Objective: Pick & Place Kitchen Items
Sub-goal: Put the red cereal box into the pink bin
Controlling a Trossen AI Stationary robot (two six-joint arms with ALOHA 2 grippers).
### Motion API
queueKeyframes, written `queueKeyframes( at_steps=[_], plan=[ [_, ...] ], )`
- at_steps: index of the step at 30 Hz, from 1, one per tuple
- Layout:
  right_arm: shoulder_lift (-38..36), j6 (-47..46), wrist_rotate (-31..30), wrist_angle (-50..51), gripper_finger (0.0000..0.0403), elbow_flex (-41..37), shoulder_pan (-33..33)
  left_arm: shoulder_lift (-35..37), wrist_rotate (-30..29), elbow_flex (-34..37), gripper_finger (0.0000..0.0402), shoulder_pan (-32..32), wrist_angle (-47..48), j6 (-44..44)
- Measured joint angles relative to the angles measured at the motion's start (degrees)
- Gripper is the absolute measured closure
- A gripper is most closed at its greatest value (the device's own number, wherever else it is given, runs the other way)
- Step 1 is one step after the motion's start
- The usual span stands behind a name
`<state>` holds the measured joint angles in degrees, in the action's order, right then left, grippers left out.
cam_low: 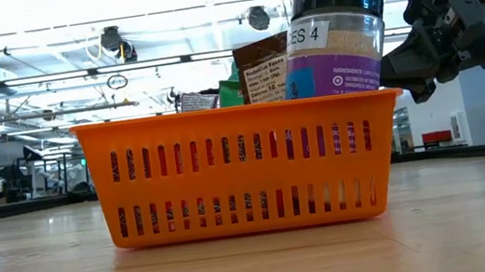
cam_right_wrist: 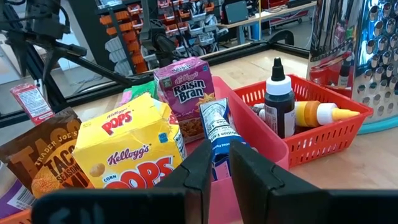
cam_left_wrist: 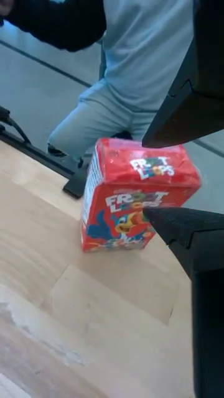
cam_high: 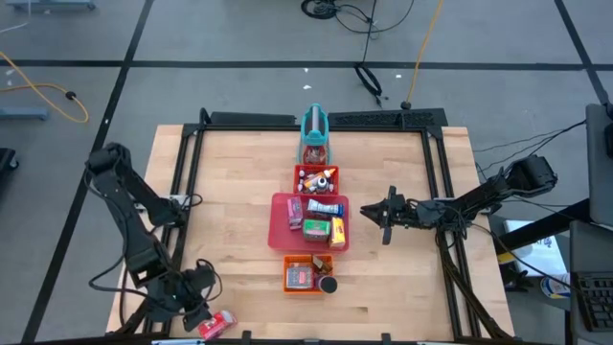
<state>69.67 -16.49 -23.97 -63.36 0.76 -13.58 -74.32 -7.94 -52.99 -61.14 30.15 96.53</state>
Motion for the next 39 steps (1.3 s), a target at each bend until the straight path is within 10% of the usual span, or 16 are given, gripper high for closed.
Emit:
queueKeyframes(
  at_steps=[19,27,39],
  plan=[
    [-0.02,0.03,0.0,0.2,0.0355,0.01,-0.01,-8.49,5.32,-0.17,0.0241,0.48,-4.49,-0.77],
    [0.0,0.02,0.0,0.24,0.0355,-0.01,0.0,-9.14,6.78,-0.16,0.0384,0.65,-4.77,-2.57],
    [-0.01,0.02,0.0,0.25,0.0355,0.01,-0.01,-9.12,9.76,-0.06,0.0399,4.01,-6.53,-8.9]
  ],
)
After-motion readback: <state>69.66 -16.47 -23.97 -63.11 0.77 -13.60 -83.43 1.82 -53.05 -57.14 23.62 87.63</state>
